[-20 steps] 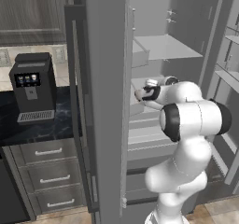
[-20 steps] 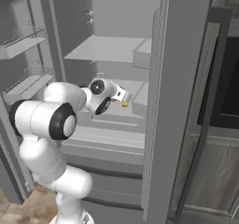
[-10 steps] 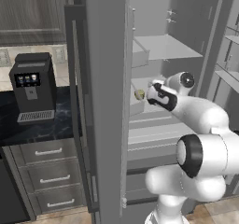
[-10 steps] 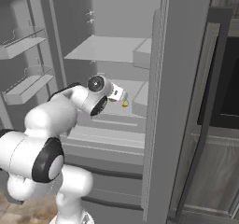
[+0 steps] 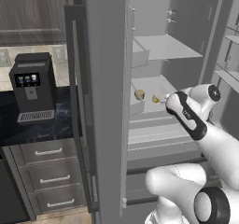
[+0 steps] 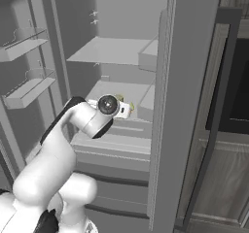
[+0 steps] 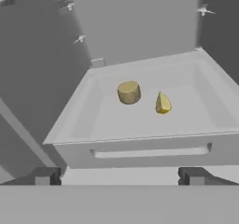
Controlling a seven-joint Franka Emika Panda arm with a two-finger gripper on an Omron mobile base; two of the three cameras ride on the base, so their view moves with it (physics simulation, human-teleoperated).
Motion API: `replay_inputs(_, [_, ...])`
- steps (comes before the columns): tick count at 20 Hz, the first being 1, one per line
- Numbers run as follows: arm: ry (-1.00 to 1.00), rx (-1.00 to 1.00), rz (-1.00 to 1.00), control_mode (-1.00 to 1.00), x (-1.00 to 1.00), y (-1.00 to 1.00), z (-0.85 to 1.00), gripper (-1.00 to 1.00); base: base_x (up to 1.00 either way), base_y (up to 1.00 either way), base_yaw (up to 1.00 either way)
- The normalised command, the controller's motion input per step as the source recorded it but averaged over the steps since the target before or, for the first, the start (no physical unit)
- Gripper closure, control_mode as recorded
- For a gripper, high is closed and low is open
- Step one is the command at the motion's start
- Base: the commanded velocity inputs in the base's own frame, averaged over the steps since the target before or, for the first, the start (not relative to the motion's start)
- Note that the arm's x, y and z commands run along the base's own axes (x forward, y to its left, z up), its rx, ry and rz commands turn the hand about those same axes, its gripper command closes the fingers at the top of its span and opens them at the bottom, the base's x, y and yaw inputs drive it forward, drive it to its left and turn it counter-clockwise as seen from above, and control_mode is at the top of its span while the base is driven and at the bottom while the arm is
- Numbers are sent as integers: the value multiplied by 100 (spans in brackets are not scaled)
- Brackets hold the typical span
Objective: Move the cheese and lemon wedge from the top shelf to the second highest shelf to make space. Then, place the pitcher from the counter on the cleared top shelf.
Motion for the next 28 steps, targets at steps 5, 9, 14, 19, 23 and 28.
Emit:
replay_inputs(5, [5,-6,16,-100,-88,24,21,-100,0,0,0])
replay_inputs(9, [6,-10,9,-100,-81,36,39,-100,0,0,0])
replay_inputs(14, [3,-12,3,-100,-89,19,47,-100,0,0,0])
replay_inputs(19, [1,-10,0,-100,-98,2,46,-100,0,0,0])
replay_inputs(23, [0,-9,0,-100,-81,5,58,-100,0,0,0])
replay_inputs(28, [0,-8,0,-100,-43,22,76,-100,0,0,0])
